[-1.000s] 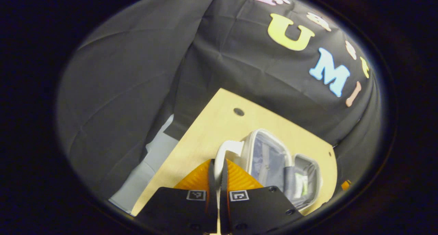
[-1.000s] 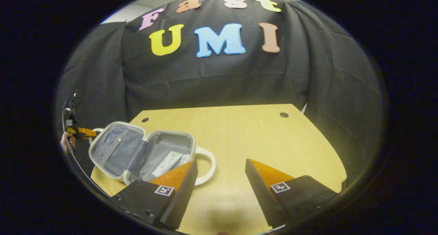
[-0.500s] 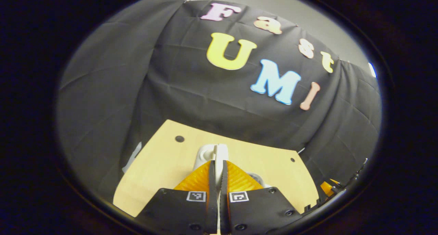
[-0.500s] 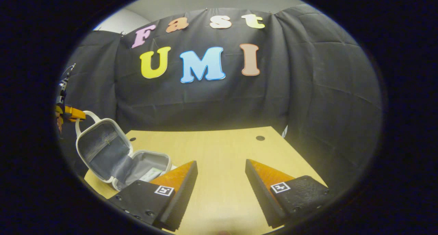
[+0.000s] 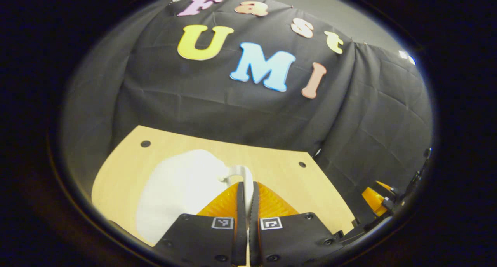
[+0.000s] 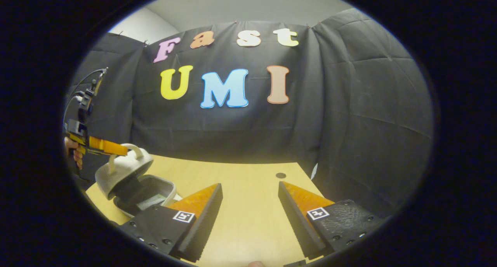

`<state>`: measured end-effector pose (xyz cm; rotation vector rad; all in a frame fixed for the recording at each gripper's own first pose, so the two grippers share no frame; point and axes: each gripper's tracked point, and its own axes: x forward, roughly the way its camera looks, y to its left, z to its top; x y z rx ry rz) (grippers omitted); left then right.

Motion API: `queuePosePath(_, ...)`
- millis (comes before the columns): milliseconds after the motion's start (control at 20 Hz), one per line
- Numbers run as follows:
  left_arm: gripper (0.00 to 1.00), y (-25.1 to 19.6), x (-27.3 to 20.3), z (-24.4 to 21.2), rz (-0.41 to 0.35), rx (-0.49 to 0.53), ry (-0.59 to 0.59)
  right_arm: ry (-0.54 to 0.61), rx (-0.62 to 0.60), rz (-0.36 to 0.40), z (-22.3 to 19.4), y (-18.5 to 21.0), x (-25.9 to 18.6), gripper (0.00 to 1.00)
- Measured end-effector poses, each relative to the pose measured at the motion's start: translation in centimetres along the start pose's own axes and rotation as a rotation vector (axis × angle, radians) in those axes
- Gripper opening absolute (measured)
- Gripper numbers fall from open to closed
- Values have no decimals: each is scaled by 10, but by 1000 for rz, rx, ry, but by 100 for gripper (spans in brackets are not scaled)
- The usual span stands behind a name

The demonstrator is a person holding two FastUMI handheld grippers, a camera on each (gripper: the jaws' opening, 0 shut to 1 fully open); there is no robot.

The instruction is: First open the suitcase, pack the skin care products into it, and then close the suitcase.

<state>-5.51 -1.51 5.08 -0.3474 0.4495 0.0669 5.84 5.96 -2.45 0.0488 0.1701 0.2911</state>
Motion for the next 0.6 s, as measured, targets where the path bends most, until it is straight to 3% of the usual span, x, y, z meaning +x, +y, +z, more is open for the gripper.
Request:
queuePosePath(150,11,-26,47,-56,33,49,70,14,2,41,-8,-10,-1,89)
queuePosePath(400,11,-36,102,-127,85,89,180,32,20,29,-14,-29,0,89)
queuePosePath(600,12,-40,118,-156,81,88,208,45,5,13,-15,-34,-7,89)
